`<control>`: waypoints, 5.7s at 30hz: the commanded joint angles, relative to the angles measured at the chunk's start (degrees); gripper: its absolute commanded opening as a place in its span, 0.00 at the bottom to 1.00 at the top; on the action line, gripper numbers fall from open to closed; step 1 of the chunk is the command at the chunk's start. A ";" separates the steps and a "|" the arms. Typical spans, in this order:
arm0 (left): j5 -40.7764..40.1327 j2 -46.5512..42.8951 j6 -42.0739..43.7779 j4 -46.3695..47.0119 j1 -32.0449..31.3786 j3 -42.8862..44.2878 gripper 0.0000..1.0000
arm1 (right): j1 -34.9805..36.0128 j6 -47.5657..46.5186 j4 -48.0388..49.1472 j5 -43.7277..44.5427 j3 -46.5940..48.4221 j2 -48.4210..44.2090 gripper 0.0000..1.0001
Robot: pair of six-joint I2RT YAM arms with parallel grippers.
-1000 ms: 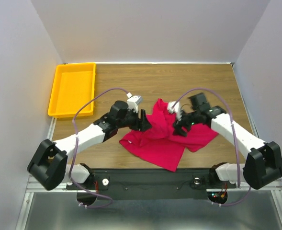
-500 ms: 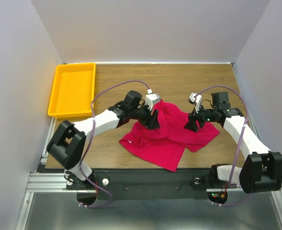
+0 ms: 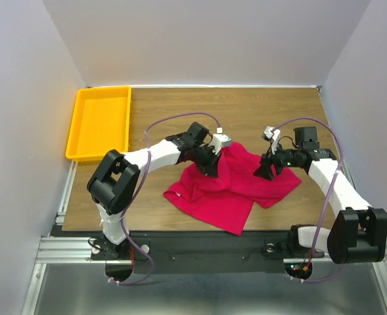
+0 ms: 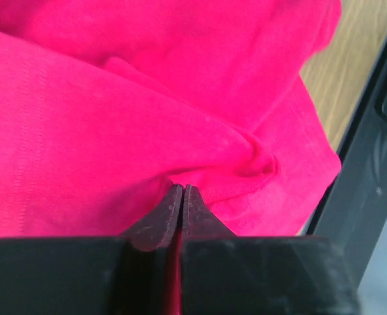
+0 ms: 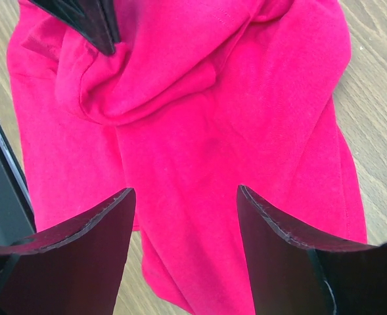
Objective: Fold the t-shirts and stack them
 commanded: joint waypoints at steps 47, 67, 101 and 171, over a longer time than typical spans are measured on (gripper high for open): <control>-18.77 -15.12 -35.23 16.69 10.27 -16.65 0.64 | -1.98 2.03 4.06 1.18 -1.38 -1.80 0.69; -13.06 -6.94 -34.35 19.85 10.80 -14.37 0.48 | -2.86 2.30 4.33 1.00 -1.56 -1.53 0.69; -13.67 -6.32 -28.11 16.08 10.80 -9.62 0.29 | -3.57 2.74 4.42 1.00 -1.38 -0.39 0.70; -32.03 -43.23 -13.25 12.12 24.95 -7.16 0.00 | -5.15 0.79 -0.69 22.79 5.56 12.00 0.68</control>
